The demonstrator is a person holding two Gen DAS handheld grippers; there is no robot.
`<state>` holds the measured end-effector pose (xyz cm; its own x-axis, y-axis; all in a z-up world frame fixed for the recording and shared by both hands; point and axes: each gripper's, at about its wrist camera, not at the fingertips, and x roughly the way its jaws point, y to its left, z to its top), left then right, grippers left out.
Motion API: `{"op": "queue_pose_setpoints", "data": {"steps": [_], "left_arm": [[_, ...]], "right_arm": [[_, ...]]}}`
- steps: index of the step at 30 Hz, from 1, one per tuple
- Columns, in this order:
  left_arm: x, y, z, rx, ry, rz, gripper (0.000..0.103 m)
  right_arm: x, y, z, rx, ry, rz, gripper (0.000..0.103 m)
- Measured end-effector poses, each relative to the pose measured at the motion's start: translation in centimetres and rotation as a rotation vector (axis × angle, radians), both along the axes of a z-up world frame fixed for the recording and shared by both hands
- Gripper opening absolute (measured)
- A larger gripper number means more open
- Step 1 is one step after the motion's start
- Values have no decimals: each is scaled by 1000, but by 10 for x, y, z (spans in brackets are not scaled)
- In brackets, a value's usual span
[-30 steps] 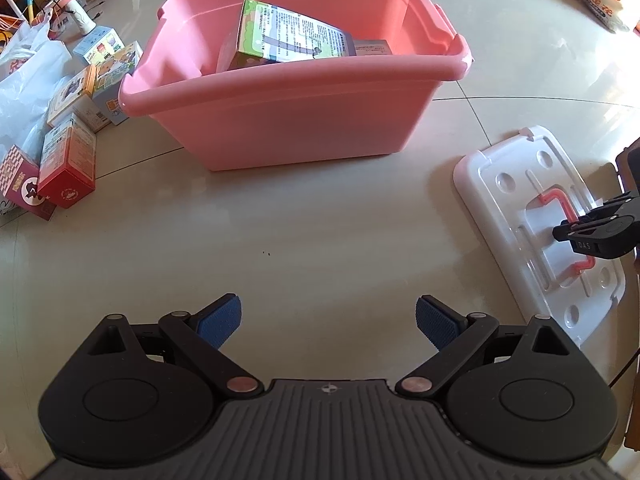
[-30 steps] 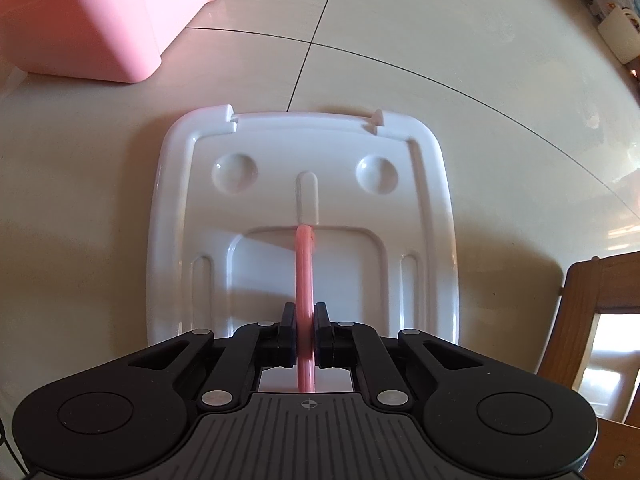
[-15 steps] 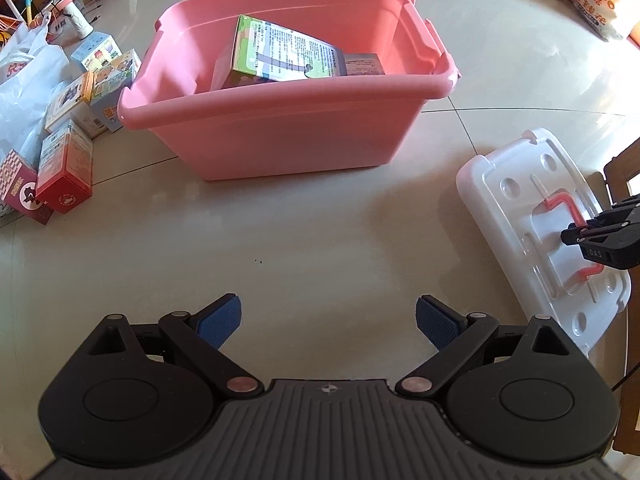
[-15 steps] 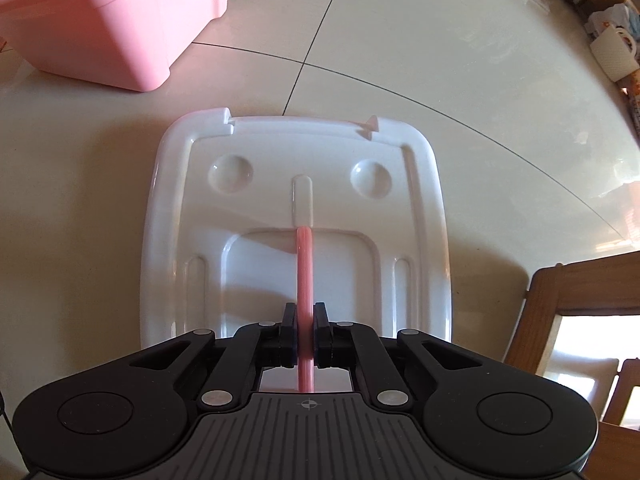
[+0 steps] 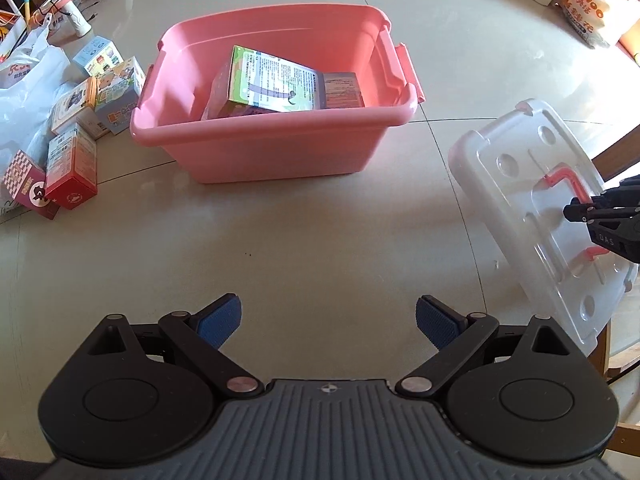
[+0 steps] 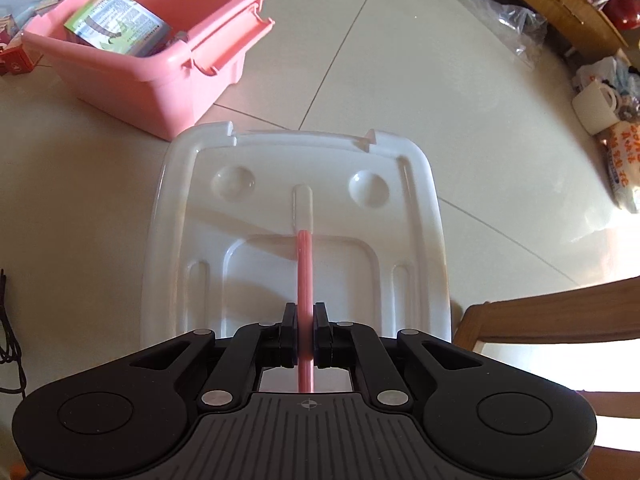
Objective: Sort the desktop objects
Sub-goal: 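Lift the white lid by its handle with the right gripper over the bin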
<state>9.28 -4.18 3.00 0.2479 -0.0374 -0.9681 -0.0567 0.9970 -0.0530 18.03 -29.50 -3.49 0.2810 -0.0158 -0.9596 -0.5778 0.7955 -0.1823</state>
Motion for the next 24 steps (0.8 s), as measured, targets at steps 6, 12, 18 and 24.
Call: {"op": "queue_pose_setpoints", "data": {"steps": [6, 12, 18, 24], "left_arm": [[-5, 14, 23, -41, -14, 26, 97], [-13, 30, 27, -38, -20, 35, 97], [-22, 39, 35, -17, -39, 36, 97], [-29, 56, 35, -21, -27, 66, 97]], "right_arm": [[-6, 11, 34, -3, -4, 65, 6], [-12, 24, 56, -39, -15, 93, 6], [-16, 39, 72, -48, -49, 113, 6], [-14, 68, 78, -31, -67, 174, 6]]}}
